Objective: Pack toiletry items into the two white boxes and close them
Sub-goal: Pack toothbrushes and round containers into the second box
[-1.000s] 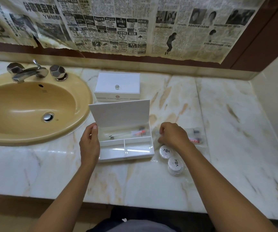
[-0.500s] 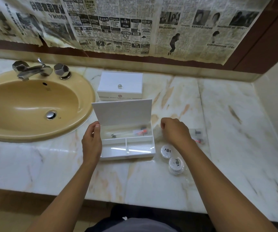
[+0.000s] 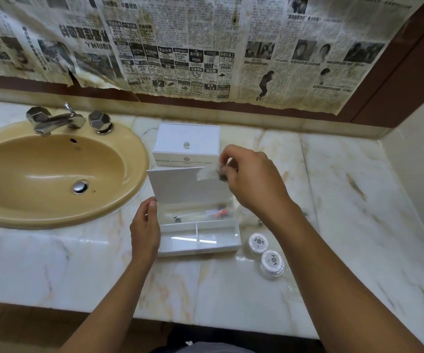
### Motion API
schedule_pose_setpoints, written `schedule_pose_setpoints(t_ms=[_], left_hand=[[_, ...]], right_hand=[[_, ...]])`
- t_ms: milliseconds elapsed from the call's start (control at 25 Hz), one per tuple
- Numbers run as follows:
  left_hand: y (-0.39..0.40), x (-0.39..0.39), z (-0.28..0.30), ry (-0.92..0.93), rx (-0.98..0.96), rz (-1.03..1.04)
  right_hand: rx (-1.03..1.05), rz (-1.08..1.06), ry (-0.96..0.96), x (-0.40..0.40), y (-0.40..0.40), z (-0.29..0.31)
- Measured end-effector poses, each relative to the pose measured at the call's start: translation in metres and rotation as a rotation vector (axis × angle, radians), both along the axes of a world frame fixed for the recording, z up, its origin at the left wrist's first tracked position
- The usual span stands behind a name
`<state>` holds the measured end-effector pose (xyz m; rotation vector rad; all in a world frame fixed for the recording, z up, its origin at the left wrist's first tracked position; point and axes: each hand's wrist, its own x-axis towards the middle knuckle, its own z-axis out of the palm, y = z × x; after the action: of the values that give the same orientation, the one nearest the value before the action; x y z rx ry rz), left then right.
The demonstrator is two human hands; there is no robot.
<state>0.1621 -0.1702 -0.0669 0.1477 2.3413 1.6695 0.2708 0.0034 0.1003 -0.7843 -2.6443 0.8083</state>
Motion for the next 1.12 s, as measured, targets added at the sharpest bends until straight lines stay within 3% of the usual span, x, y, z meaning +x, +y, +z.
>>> schedule_pose_setpoints(t_ms=[80, 160, 440, 680, 800, 1000, 1120], left_hand=[[0.0, 0.0, -0.001, -0.009, 0.013, 0.003], [-0.001, 0.0, -0.002, -0.022, 0.036, 0.013], [0.0, -0.001, 0.001, -0.064, 0.105, 0.031], [-0.001, -0.005, -0.011, -0.054, 0.09, 0.026], [-0.001, -0.005, -0.011, -0.053, 0.094, 0.014], [-0.001, -0.005, -0.012, -0.031, 0.096, -0.002], [-0.002, -0.006, -0.013, -0.005, 0.097, -0.002]], right_hand=[[-0.097, 0.063, 0.124, -0.012, -0.016, 0.005], [-0.103, 0.135, 0.116, -0.027, -0.033, -0.007], [0.259, 0.275, -0.051, -0.056, -0.067, -0.093], [0.125, 0.273, -0.358, -0.068, -0.073, -0.123], [0.055, 0.285, -0.378, -0.062, -0.073, -0.128], [0.175, 0.332, -0.33, -0.057, -0.073, -0.118], [0.059, 0.421, -0.468, -0.055, -0.07, -0.128]])
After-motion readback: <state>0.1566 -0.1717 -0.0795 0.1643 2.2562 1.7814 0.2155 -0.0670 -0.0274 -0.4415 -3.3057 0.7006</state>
